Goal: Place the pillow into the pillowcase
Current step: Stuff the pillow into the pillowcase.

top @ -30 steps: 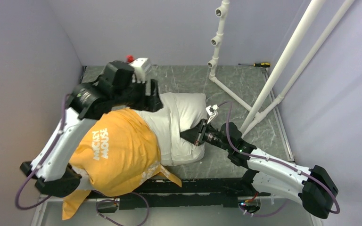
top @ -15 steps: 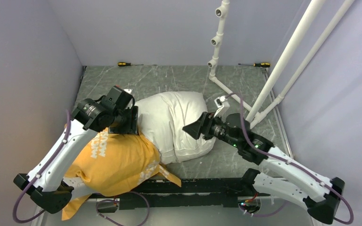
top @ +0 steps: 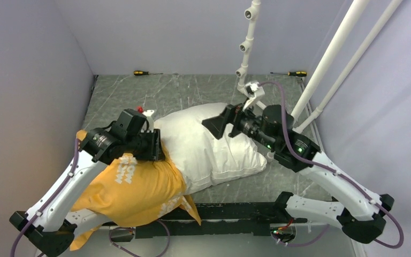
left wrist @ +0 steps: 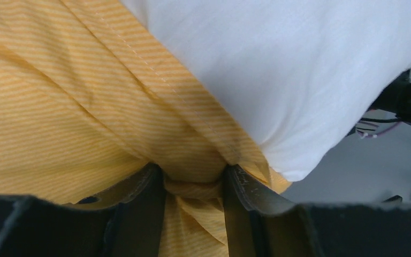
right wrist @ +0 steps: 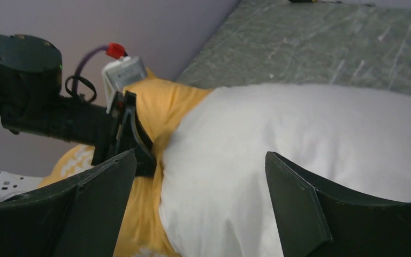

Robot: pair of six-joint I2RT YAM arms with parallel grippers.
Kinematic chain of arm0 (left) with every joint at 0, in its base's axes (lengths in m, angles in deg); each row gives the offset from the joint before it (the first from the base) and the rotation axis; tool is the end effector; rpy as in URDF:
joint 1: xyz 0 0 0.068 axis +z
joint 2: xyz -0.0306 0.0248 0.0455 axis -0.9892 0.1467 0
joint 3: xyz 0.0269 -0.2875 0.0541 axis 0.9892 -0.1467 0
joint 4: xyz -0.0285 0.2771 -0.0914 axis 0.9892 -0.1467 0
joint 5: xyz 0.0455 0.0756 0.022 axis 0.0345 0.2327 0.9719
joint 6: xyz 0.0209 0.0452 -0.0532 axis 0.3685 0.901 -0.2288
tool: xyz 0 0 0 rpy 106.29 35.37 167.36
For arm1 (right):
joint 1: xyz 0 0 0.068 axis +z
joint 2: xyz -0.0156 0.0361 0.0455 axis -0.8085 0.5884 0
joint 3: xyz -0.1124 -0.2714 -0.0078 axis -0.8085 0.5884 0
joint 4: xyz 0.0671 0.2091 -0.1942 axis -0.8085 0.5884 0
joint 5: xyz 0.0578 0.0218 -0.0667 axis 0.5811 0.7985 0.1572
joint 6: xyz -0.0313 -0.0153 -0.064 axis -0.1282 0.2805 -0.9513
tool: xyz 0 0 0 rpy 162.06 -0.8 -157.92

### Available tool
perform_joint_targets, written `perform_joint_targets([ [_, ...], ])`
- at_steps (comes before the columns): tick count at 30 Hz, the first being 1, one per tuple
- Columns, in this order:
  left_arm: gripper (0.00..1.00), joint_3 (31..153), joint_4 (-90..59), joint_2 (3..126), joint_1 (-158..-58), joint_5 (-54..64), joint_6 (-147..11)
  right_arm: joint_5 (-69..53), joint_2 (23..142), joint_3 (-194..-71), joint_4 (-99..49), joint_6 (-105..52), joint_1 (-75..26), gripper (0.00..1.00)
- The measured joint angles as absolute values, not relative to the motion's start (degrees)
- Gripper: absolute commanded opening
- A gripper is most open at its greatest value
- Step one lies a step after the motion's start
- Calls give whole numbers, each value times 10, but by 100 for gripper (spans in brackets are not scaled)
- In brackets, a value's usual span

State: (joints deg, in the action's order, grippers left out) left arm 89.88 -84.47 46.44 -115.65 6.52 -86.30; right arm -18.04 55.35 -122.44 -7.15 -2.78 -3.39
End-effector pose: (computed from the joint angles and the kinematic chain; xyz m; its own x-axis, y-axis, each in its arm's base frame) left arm 0.1637 -0.1195 0.3639 -0.8904 0.0111 -0.4550 0.2008 0.9067 -0.3709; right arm 0.1576 0.1875 0.4448 -0.4415 0.2605 -0.8586 -0.6041 0.6212 0.4991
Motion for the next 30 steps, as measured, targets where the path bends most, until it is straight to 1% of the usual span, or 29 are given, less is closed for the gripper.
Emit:
perform_joint_targets([
  [1,43,890,-835,458,-1157,57,-863,-171,571,-1237,-79,-35,-34,92],
  [3,43,876,-819,444,-1157,41,-863,-147,620,-1272,-95,-46,-34,86],
  [5,46,865,-805,431,-1157,27,-864,-115,678,-1301,-123,-52,-34,75],
  [7,54,858,-796,421,-1157,18,-864,-87,727,-1306,-151,-53,-34,62],
  [9,66,858,-790,413,-1157,13,-864,-57,779,-1291,-172,-52,-34,45],
  [10,70,859,-789,409,-1157,12,-865,-42,803,-1270,-188,-46,-34,40],
  [11,74,862,-789,406,-1157,13,-864,-28,820,-1247,-196,-41,-33,38],
  [13,81,878,-793,399,-1157,19,-868,-12,840,-1195,-227,-25,-31,36],
  [14,83,890,-794,394,-1157,25,-874,-7,844,-1166,-248,-14,-31,36],
  [17,84,940,-795,385,-1157,52,-889,-2,842,-1105,-317,13,-19,35],
  [21,80,993,-808,395,-1157,92,-913,-26,840,-1061,-390,35,11,36],
  [24,77,1001,-827,424,-1157,125,-927,-54,840,-1045,-418,46,31,36],
  [28,78,1000,-842,483,-1157,153,-933,-88,840,-1036,-434,58,49,36],
  [29,77,998,-845,499,-1157,160,-934,-96,840,-1035,-437,60,52,37],
  [30,66,995,-846,513,-1157,166,-934,-101,840,-1033,-440,62,55,37],
])
